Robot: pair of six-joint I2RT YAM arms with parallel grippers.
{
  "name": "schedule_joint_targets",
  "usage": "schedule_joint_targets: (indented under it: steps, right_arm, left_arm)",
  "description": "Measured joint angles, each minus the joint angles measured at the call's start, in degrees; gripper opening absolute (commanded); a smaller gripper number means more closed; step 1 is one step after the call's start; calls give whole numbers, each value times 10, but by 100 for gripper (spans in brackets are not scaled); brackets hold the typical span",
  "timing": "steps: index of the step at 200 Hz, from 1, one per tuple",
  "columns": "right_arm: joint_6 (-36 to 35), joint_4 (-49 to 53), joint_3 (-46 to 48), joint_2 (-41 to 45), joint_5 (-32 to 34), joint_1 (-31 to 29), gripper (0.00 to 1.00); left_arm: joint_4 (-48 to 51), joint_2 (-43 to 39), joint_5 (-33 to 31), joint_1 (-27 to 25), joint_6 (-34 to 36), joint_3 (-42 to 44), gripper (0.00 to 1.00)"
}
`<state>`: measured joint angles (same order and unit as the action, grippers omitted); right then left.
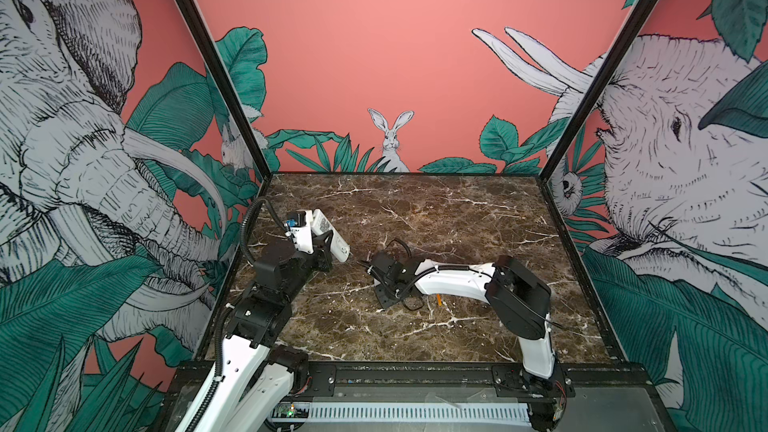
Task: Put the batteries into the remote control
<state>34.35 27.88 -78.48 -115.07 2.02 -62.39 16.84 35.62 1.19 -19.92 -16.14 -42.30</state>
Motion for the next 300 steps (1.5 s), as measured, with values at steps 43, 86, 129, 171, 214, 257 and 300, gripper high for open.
schedule_joint_targets:
  steps: [43, 86, 129, 171, 214, 257, 300]
  right_arm:
    - [1, 3, -3, -4, 12, -5, 30]
    - [2, 7, -4, -4, 24, -6, 25]
    - [0, 0, 1, -2, 32, -6, 22]
    - [-4, -35, 36, 16, 31, -6, 16]
    - [-19, -55, 100, 64, 27, -1, 16]
    - [-48, -75, 184, 167, 28, 6, 16]
    - [-83, -94, 253, 273, 31, 13, 19]
  left_arm:
    - [0, -1, 12, 17, -8, 0, 0]
    - [0, -1, 24, 27, -13, 0, 0]
    - [0, -1, 35, 32, -12, 0, 0]
    - [-1, 1, 57, 34, -14, 0, 0]
    - [-7, 29, 102, 36, -18, 0, 0]
    - [-28, 77, 166, 36, -34, 0, 0]
    - [-75, 129, 253, 36, -58, 4, 0]
